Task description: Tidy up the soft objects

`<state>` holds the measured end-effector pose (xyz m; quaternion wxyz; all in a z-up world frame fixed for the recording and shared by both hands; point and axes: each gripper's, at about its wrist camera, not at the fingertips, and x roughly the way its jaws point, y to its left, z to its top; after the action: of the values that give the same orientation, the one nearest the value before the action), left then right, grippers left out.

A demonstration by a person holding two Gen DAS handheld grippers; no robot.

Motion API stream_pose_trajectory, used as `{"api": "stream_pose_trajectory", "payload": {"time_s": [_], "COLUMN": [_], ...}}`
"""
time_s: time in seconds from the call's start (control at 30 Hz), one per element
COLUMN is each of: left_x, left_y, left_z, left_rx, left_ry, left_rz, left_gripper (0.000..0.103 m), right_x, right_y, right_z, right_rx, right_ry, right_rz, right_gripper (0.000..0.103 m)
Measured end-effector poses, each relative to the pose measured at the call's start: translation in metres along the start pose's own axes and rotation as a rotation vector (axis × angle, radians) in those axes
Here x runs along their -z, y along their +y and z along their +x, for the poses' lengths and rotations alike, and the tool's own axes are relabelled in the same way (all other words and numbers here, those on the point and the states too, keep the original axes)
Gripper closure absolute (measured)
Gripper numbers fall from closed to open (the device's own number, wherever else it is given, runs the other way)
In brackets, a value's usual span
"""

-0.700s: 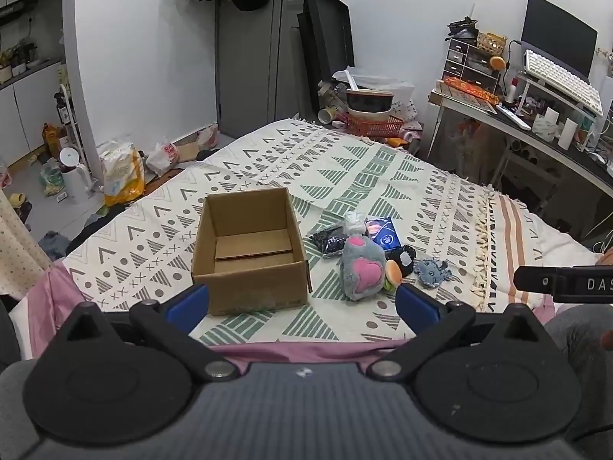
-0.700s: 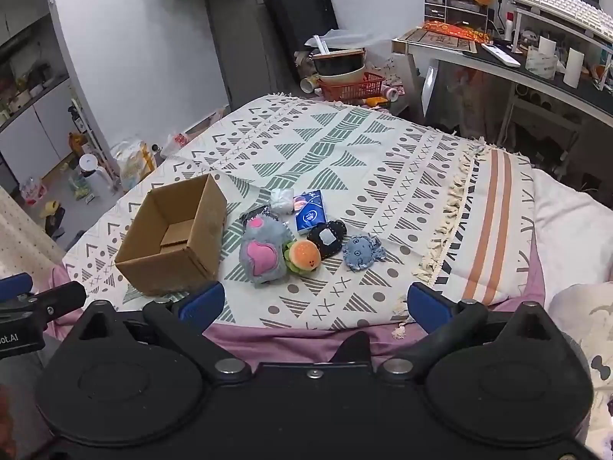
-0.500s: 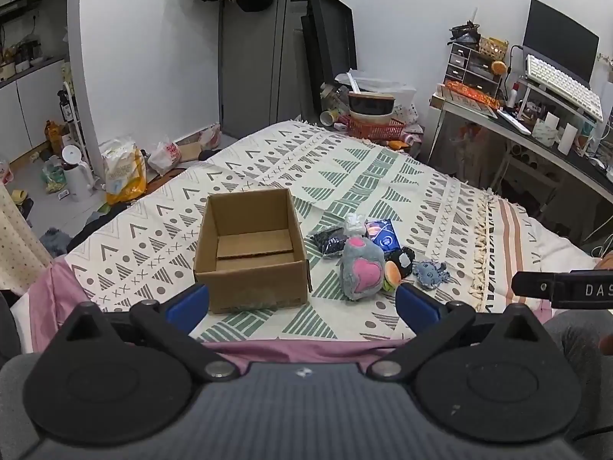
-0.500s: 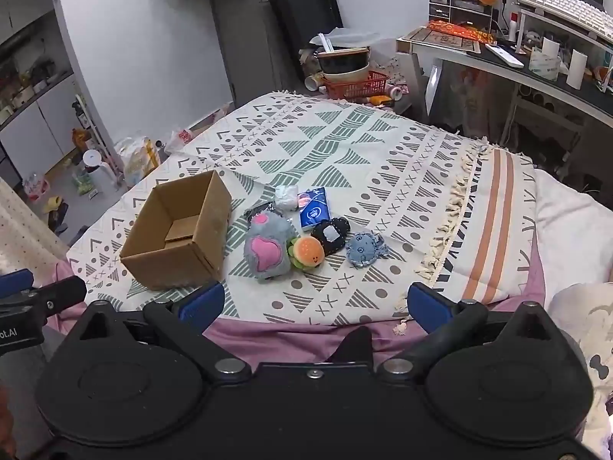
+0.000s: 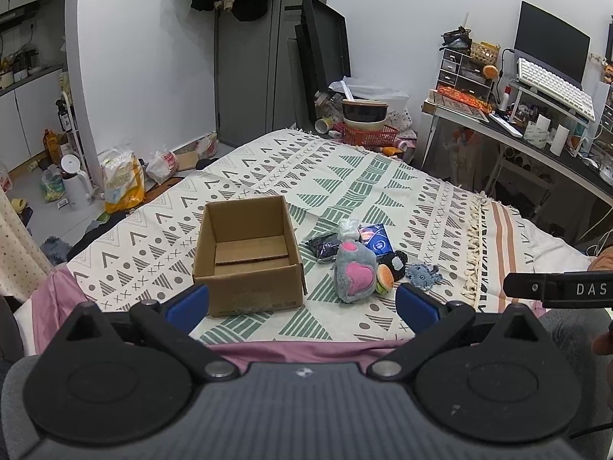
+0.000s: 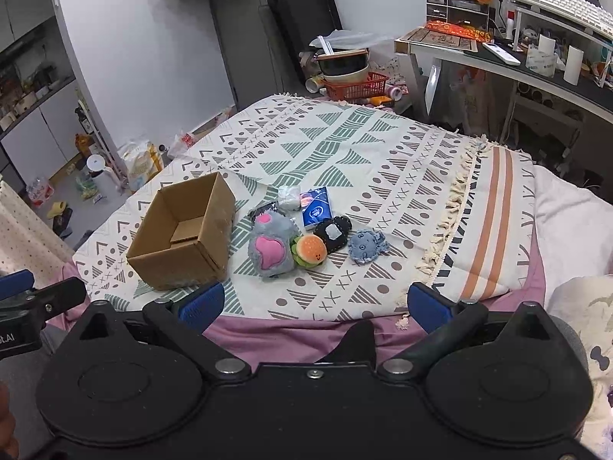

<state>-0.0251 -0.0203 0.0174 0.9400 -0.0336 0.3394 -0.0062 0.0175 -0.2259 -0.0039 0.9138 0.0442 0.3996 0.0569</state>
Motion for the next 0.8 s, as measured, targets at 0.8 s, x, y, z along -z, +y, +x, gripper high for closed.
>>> {"api": "stream_pose_trajectory", "payload": {"time_s": [0.8], "left_x": [0.0065], "left_y": [-0.0012], "left_z": [-0.0078], "left_rx": [0.035], "left_ry": [-0.014], "left_rz": [-0.009], "left_gripper": [0.000], "right_x": [0.0047], "right_y": [-0.0021], "right_z": [-0.0101], "right_rx": [-0.007], "right_ry": [-0.014], "right_rz": [0.007], "right_gripper": [0.000]}}
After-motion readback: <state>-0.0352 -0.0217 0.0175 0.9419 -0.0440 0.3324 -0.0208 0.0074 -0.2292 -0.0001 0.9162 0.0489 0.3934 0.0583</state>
